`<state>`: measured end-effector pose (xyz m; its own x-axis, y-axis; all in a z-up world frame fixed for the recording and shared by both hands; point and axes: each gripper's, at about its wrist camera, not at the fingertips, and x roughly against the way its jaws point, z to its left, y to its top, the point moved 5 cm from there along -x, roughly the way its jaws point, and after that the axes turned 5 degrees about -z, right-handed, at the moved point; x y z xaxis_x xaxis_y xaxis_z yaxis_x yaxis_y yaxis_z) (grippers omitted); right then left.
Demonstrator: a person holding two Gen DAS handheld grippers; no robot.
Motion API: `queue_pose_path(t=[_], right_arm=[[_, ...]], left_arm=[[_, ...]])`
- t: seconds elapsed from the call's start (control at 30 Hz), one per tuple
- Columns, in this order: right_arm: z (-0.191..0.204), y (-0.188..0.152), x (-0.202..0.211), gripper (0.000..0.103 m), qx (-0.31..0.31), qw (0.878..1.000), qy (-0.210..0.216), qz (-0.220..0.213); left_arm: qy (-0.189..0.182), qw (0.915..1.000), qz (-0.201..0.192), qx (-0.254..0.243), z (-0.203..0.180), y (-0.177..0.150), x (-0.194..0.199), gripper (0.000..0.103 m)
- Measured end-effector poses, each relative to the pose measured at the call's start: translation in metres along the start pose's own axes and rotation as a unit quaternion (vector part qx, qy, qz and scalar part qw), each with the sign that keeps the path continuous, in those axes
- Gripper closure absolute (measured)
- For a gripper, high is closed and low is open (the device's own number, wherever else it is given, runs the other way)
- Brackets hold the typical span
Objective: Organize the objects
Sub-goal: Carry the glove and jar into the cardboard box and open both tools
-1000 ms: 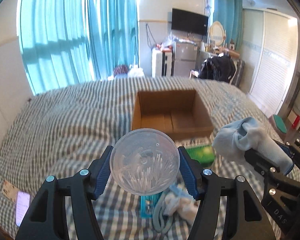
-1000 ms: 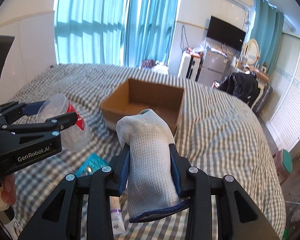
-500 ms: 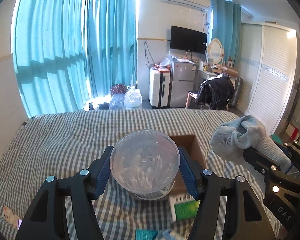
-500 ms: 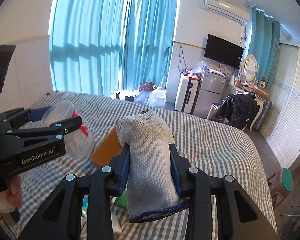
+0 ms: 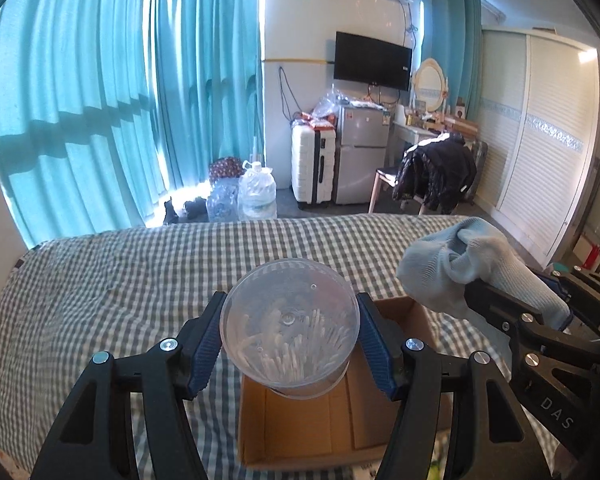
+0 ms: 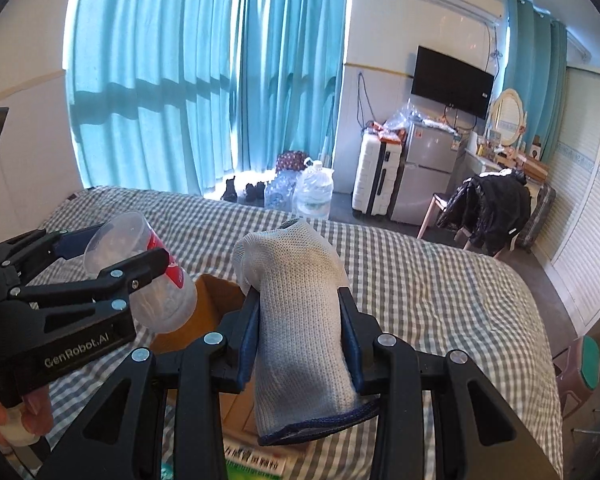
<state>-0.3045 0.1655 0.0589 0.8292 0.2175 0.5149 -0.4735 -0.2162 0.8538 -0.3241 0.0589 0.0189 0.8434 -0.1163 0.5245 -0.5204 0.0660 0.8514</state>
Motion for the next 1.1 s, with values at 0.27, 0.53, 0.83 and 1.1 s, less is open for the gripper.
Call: queue_pose_path(t=[0.27,0.53,0.83,1.1], right_arm=[[-0.006,-0.025,-0.069,0.068,-0.010,0.999,0.013,0.044],[-0.003,-0.072,-0.113,0.068,-0.007,0.995,0.023,0.096],[-0.002,-0.081,-0.112,0.063,-0.021,0.993,0.029,0.110],[-0.013,-0.056,-0.056,0.022,-0.049,0.996,0.006,0.070]], left_arm=[[-0.006,0.9991,0.042,-0.005,0.001,-0.030,-0.061,0.038],[-0.013,0.9954,0.095,0.003,0.007,-0.075,-0.097,0.039],[-0.013,0.9966,0.081,-0.006,0.001,-0.085,-0.088,0.038],[0.005,0.9988,0.049,-0.004,0.018,-0.060,-0.035,0.017]])
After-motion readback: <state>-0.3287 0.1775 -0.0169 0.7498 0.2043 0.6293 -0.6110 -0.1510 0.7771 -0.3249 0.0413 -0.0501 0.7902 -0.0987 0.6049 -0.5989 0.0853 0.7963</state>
